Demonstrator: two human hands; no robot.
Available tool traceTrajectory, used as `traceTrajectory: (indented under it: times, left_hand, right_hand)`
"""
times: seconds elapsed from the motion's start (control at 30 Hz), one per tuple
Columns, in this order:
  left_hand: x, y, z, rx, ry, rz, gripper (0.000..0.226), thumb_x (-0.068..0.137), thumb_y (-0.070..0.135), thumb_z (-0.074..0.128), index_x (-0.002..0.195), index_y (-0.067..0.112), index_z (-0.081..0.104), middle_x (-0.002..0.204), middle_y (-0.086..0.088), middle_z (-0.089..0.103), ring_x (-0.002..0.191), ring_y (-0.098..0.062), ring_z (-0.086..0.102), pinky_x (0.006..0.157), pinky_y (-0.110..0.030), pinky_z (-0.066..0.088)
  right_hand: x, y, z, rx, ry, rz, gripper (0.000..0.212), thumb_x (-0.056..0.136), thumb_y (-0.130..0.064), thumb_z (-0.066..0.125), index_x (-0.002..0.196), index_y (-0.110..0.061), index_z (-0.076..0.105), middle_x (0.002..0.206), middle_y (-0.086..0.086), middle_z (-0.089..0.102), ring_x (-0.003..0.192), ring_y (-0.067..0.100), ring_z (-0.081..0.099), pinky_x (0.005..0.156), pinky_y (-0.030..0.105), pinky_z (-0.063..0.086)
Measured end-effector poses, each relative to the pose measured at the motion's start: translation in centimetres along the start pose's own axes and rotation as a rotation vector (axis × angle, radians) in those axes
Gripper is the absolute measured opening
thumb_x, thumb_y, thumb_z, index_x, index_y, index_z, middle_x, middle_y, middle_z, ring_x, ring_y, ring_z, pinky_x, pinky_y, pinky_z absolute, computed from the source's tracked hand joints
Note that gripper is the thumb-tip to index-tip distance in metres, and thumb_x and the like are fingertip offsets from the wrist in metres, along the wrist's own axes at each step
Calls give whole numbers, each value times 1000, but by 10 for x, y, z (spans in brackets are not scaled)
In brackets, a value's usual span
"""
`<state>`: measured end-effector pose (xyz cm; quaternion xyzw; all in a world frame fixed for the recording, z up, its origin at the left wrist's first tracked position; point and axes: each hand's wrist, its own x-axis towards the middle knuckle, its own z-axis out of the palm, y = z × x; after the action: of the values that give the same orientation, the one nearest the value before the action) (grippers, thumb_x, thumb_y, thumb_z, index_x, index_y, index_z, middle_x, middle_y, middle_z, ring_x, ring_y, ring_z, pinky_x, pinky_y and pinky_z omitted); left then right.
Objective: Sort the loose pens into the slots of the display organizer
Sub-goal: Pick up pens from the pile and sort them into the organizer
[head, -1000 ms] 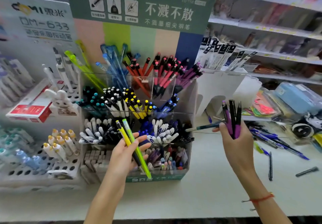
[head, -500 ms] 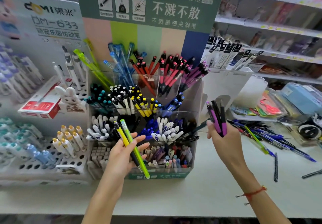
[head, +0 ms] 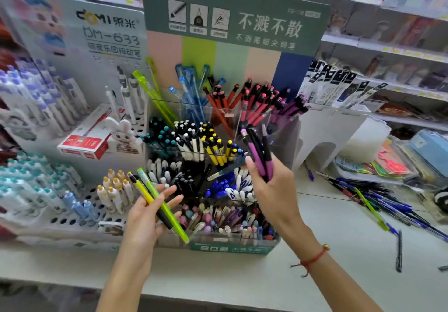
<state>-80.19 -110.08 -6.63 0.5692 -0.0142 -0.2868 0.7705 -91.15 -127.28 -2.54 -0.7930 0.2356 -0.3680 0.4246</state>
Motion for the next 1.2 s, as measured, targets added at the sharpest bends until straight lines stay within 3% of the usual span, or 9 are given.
traceTrajectory:
  times: [0.1, 0.2, 0.33, 0.47, 0.63, 0.77, 0.93, 1.07, 1.2]
  left_hand:
    - [-2, 0, -12, -32, 37, -5, 21, 101, 8, 42, 111, 14, 58, 106, 0, 70, 93, -16, 68, 57, -27, 59]
    - [-4, 2, -22, -54, 69, -10, 20, 100, 7, 41, 111, 13, 57, 102, 1, 71, 90, -16, 69, 61, -28, 60]
    - [-6, 5, -28, -47, 85, 19, 22, 101, 9, 42, 116, 13, 57, 99, 3, 73, 89, -13, 71, 75, -36, 56]
    - [-3, 12, -20, -40, 70, 51, 20, 101, 10, 42, 109, 16, 59, 103, 1, 72, 94, -14, 70, 76, -34, 53]
    - [3, 26, -4, -34, 28, 97, 18, 101, 12, 43, 111, 18, 57, 106, 2, 72, 96, -14, 70, 78, -34, 54]
    - [9, 27, 7, -25, -8, 110, 19, 100, 12, 44, 114, 17, 57, 106, 4, 72, 94, -12, 70, 78, -33, 54]
    - [14, 17, 27, -33, -62, 66, 18, 100, 10, 44, 109, 18, 58, 106, 2, 71, 93, -13, 70, 77, -34, 53]
    - [16, 12, 46, -3, -124, 26, 19, 101, 10, 42, 112, 17, 56, 105, 3, 71, 94, -13, 70, 74, -33, 54]
    - [15, 11, 55, 9, -163, 7, 19, 101, 10, 43, 111, 18, 56, 106, 3, 71, 94, -13, 70, 75, -34, 54]
  right_hand:
    - [4, 0, 24, -33, -93, -8, 23, 95, -17, 59, 77, -30, 51, 52, -2, 47, 42, 9, 28, 43, 32, 29]
    - [7, -7, 30, 19, -88, -1, 27, 95, -18, 58, 72, -30, 49, 50, -5, 41, 42, 7, 28, 42, 25, 29]
    - [7, -17, 24, 171, 42, 30, 29, 95, -23, 57, 70, -12, 49, 52, 12, 41, 41, 10, 30, 42, 23, 32]
    - [18, -27, 17, 269, 174, 3, 37, 96, -21, 55, 75, 9, 48, 66, 32, 50, 47, 28, 42, 44, 17, 38]
    - [26, -29, 8, 238, 284, -45, 41, 96, -22, 55, 61, -11, 36, 48, -10, 35, 42, 6, 32, 45, 12, 31]
    - [37, -12, -22, 187, 511, 2, 44, 96, -33, 56, 60, -15, 38, 56, 8, 34, 44, 7, 31, 47, 22, 31]
    - [42, 15, -70, 58, 769, 50, 37, 96, -33, 56, 64, -23, 40, 59, -6, 43, 50, 1, 44, 54, 19, 37]
    - [42, 33, -82, -72, 667, 72, 33, 96, -34, 56, 74, -9, 56, 60, 0, 48, 48, 5, 45, 50, 16, 37]
    - [44, 42, -78, -188, 463, 134, 38, 94, -32, 59, 65, -8, 54, 57, 2, 44, 50, 12, 36, 47, 18, 31]
